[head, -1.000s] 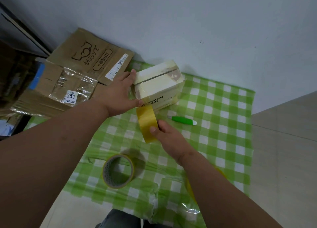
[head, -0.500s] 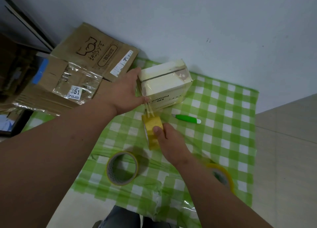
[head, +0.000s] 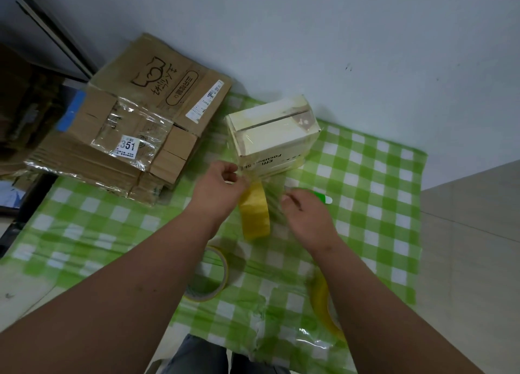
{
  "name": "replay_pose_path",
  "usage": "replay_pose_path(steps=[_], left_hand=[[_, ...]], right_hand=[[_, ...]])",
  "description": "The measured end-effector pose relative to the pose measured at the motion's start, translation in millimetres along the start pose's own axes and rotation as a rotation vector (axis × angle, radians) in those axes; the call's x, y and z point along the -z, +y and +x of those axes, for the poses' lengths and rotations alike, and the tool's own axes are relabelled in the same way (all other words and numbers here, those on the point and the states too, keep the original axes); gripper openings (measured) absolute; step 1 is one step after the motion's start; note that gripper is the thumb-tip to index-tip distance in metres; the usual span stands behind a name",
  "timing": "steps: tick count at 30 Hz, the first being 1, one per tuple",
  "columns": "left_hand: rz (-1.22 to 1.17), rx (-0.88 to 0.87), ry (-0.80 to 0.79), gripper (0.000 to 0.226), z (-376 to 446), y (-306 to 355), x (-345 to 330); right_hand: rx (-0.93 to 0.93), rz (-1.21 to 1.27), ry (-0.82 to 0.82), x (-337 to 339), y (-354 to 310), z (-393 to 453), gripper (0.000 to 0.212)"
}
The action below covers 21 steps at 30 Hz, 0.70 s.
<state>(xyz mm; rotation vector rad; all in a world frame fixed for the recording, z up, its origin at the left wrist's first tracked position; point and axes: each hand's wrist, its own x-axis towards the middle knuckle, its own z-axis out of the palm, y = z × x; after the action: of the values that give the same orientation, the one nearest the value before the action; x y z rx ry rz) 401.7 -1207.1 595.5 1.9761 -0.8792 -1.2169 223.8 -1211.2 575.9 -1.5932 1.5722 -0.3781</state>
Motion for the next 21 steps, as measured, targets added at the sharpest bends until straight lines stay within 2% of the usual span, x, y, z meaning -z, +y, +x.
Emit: replay_pose_path(steps=[2,5,7,13,21], left_hand=[[-0.059,0.042,-0.008,0.022,-1.9,-0.8,-1.1],[-0.122,0.105,0.001,0.011,-3.0,-1.9,-3.7],[-0.168,0.144,-0.005,0.005,-2.2,-2.7,-5.6],[-0.215,0.176,-0.01,0.007,0.9,-7.9,-10.0],[-0.324,0.194,-0.027,0.025,1.5,-12.3,-11.1]], right_hand=[[-0.012,-0.149,0.077,7.2,8.4,8.6,0.034],[-0.062,-0.404,-0.003,11.1,20.2,19.0,0.058],[-0.11,-0.533,-0.06,10.3,26.8,22.2,0.062],[-0.125,-0.732,-0.019,8.6,43.1,20.4,0.031],[-0.182,-0.674,0.008,9.9,54.8,23.5,0.023]])
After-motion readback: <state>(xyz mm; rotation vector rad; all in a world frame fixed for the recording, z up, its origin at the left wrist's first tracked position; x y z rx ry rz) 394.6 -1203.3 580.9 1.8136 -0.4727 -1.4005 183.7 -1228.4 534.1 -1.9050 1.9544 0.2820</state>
